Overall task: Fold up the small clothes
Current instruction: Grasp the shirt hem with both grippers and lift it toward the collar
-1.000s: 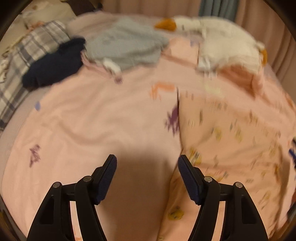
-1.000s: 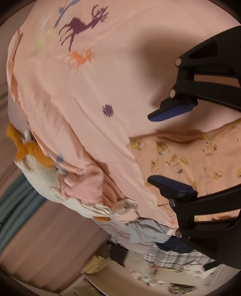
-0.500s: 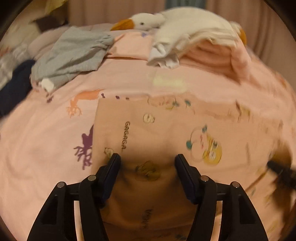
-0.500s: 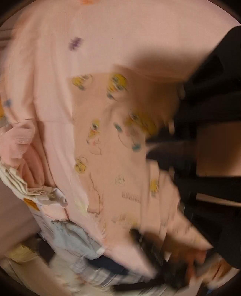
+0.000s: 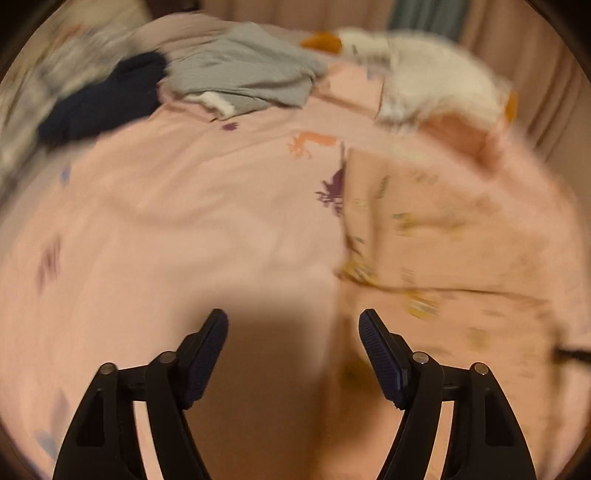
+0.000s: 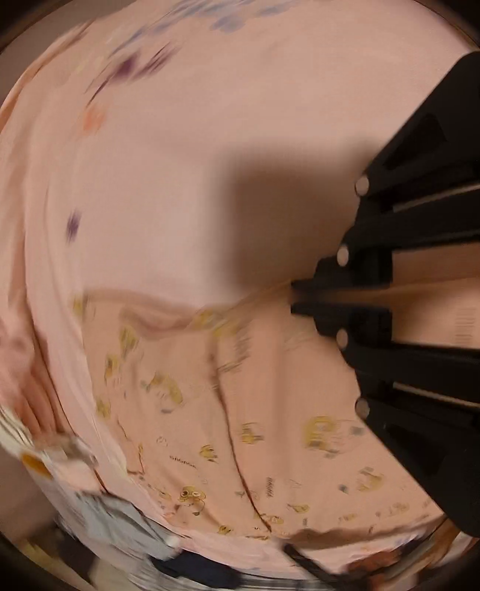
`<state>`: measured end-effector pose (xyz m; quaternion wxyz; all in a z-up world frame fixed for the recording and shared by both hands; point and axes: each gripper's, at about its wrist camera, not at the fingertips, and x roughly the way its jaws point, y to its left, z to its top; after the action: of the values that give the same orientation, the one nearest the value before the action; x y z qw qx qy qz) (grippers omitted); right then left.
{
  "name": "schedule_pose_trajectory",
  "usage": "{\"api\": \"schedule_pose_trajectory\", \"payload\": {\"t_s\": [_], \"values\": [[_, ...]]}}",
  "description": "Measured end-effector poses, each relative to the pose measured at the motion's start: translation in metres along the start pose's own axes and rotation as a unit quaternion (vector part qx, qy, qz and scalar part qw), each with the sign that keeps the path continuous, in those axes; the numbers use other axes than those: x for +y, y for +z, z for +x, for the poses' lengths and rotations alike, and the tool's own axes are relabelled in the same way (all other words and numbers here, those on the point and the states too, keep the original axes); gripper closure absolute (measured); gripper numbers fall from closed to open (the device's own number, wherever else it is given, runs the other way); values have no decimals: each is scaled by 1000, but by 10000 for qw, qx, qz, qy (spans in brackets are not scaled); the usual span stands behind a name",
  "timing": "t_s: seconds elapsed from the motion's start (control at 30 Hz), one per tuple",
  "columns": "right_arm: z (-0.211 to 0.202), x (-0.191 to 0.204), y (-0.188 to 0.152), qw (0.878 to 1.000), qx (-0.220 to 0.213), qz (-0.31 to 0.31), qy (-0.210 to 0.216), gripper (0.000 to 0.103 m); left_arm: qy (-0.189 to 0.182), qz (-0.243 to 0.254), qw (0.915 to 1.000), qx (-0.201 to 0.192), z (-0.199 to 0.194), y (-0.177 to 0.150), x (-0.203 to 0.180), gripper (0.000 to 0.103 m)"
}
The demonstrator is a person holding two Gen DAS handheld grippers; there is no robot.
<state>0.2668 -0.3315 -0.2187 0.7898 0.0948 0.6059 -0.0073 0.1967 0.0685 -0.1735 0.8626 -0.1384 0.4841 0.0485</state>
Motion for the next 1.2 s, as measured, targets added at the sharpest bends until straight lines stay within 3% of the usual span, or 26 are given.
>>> {"api": "schedule_pose_trajectory", "payload": {"t_s": [0.03, 0.07, 0.1, 0.13, 0.17, 0.2, 0.27, 0.33, 0.4, 0.47, 0.5, 0.63, 0.73, 0.87, 1.03, 1.1, 1.2], "values": [[-8, -3, -8, 9997, 105, 223, -11, 43, -117, -17, 9996, 264, -3, -3, -2, 29], [-19, -6, -19, 9986, 103, 485, 167, 20, -234, 90, 9978, 614, -5, -3, -7, 29], [-29, -9, -31, 9968, -81, 652, 464, 14, -402, 43, 9960, 794, -8, -5, -9, 29], [-37, -11, -43, 9938, -302, 766, 744, 12, -624, -169, 9953, 727, -13, -9, -6, 29], [-42, -13, -57, 9904, -439, 854, 995, 12, -876, -485, 9932, 601, -18, -15, 1, 29], [-41, -16, -74, 9900, -257, 901, 1052, 12, -1034, -720, 9899, 644, -20, -26, 5, 29], [-36, -25, -103, 9893, 59, 1031, 1035, 12, -1108, -740, 9839, 1190, -11, -49, 7, 29], [-33, -43, -132, 9819, -17, 1493, 1161, 12, -1103, -776, 9811, 1386, -9, -69, 13, 29], [-24, -59, -163, 9717, 172, 1819, 1499, 12, -1169, -640, 9818, 1351, -12, -79, 16, 29], [-29, -69, -186, 9601, 27, 1860, 2087, 13, -1268, -592, 9815, 1303, -20, -85, 22, 29], [-30, -72, -192, 9566, -11, 1927, 2188, 13, -1303, -680, 9806, 1293, -21, -87, 25, 29], [-24, -72, -212, 9413, -8, 2094, 2649, 12, -1821, -1249, 9681, 1186, -31, -108, 48, 29], [-28, -72, -220, 9375, -235, 2164, 2715, 11, -2104, -1296, 9595, 1353, -40, -125, 54, 29], [-28, -60, -219, 9437, -249, 2000, 2623, 10, -2172, -1270, 9521, 1737, -48, -141, 54, 29], [-28, -43, -222, 9490, -310, 2021, 2399, 9, -2380, -1827, 9369, 1793, -56, -159, 65, 29], [-26, -33, -222, 9482, -323, 2095, 2367, 7, -2263, -1766, 9430, 1684, -60, -161, 60, 29], [-24, -19, -219, 9539, -393, 2002, 2201, 2, -1776, -1202, 9657, 1463, -64, -164, 36, 29]]}}
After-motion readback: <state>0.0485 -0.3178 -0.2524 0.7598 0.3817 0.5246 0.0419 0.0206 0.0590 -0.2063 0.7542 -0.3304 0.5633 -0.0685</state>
